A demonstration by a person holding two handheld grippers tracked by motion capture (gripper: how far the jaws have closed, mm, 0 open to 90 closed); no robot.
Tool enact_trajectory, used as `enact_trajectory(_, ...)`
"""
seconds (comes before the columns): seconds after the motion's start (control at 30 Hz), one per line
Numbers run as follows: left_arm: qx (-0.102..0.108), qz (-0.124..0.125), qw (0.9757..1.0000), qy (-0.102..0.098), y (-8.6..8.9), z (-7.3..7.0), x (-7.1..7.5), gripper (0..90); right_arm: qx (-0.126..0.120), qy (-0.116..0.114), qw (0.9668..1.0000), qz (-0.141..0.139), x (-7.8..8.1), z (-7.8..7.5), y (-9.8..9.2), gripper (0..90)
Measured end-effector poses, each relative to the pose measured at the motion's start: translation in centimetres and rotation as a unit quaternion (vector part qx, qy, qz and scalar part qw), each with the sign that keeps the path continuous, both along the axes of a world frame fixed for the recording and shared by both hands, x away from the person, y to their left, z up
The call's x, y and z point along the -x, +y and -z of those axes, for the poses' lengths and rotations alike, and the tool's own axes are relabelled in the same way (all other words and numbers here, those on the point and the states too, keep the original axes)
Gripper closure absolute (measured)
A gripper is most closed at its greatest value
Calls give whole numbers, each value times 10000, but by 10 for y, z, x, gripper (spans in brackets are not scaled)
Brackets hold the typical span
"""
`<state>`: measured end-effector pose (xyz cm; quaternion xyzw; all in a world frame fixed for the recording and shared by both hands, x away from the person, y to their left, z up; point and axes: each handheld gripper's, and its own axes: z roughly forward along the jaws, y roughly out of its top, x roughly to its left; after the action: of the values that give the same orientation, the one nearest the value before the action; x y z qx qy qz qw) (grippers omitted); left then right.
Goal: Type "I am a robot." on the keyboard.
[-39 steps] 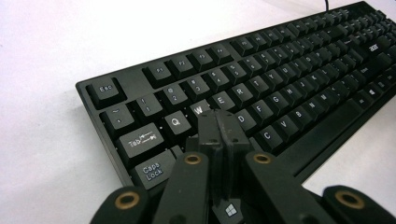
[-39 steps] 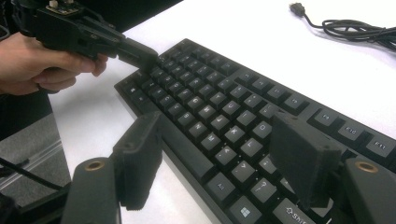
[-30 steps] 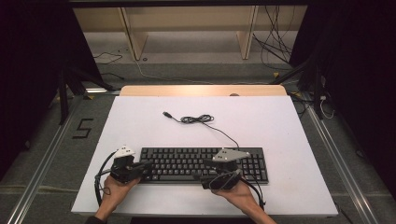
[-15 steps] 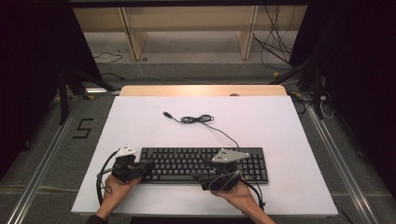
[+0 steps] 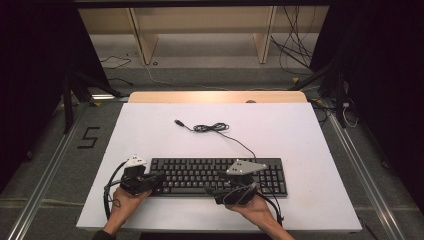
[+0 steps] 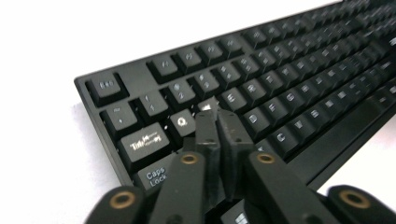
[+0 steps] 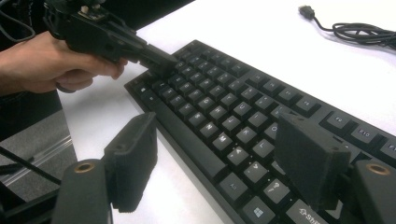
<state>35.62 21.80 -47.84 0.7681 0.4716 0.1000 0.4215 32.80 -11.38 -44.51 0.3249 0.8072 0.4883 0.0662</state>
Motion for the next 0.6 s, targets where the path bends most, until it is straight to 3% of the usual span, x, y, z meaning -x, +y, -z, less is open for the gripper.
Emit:
enact_trajectory(0.1, 101, -10, 9998, -142, 2, -5, 3, 825, -22, -5, 10000, 9, 0, 0, 0, 309)
enact_trajectory(0.27, 405, -30, 9989, -241, 6, -10, 7, 703, -51, -31, 10000, -2, 0, 0, 1, 308)
enact_trajectory(0.4, 626, 2, 9976, -313, 6, -12, 12, 555, -55, -33, 10000, -41, 1, 1, 3, 308)
enact_trajectory(0.6, 893, 126, 9943, -562, 4, -17, 18, 445, -62, -37, 9999, -76, 0, 2, 6, 310)
